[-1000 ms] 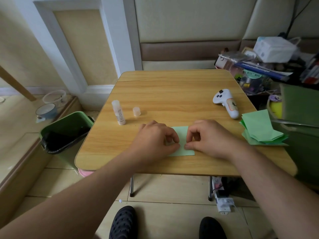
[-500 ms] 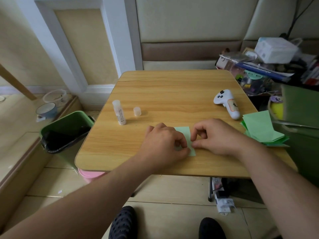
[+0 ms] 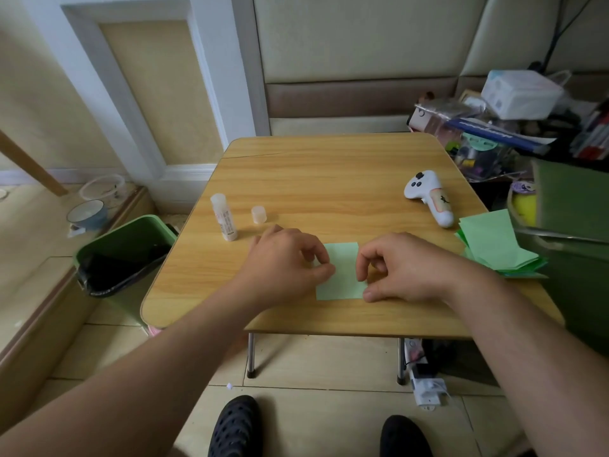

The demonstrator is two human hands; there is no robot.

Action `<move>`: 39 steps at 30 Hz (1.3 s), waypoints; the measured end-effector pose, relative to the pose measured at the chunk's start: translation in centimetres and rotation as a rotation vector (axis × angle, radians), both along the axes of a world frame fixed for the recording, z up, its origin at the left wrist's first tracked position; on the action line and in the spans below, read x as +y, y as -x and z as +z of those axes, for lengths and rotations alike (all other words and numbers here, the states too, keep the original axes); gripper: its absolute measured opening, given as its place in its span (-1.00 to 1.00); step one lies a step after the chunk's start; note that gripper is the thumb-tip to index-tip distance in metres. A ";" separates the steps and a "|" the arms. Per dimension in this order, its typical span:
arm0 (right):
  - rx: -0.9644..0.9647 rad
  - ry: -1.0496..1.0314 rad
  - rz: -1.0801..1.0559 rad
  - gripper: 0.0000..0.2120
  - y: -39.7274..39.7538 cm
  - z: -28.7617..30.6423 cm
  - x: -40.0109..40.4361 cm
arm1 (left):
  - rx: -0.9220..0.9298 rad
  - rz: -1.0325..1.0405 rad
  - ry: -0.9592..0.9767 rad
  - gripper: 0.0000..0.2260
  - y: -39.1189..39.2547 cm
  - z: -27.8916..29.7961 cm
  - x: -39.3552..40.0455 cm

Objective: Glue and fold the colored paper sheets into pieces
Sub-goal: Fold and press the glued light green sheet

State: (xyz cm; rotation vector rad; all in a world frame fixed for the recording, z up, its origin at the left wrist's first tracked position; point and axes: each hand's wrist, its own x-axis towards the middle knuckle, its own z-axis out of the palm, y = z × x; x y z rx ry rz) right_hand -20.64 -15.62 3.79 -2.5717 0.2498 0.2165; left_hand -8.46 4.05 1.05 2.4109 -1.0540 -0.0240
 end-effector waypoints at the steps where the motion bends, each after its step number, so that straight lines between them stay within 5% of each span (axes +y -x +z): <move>1: -0.016 -0.024 -0.009 -0.78 0.0 -0.1 -0.1 | -0.007 0.008 0.006 -0.85 -0.2 0.0 0.1; 7: -0.170 -0.009 -0.075 -0.84 -0.5 -0.9 0.4 | -0.079 -0.084 -0.021 -0.78 1.0 -0.8 -0.5; 17: -0.033 -0.008 -0.032 -0.71 0.0 -0.2 0.2 | 0.022 -0.234 -0.113 -0.60 0.2 -0.2 0.2; 21: -0.129 -0.017 -0.091 -0.82 -0.4 -0.8 0.2 | 0.047 -0.178 -0.011 -0.68 -0.5 -0.4 0.2; 24: -0.113 -0.010 -0.104 -0.79 -0.3 -1.0 0.0 | 0.013 -0.192 -0.117 -0.73 -0.9 -0.2 0.5; 29: -0.060 -0.117 -0.122 -0.79 0.2 -0.7 -0.9 | 0.129 -0.318 -0.203 -0.41 -2.3 0.1 2.0; 33: -0.181 -0.015 -0.212 -0.92 -0.5 -1.3 -1.1 | 0.105 -0.293 -0.082 -0.61 -2.2 0.3 1.7; 39: -0.141 0.226 -0.228 -0.56 -1.9 -2.8 -0.1 | 0.007 -0.123 0.024 -0.83 -2.3 -0.4 0.8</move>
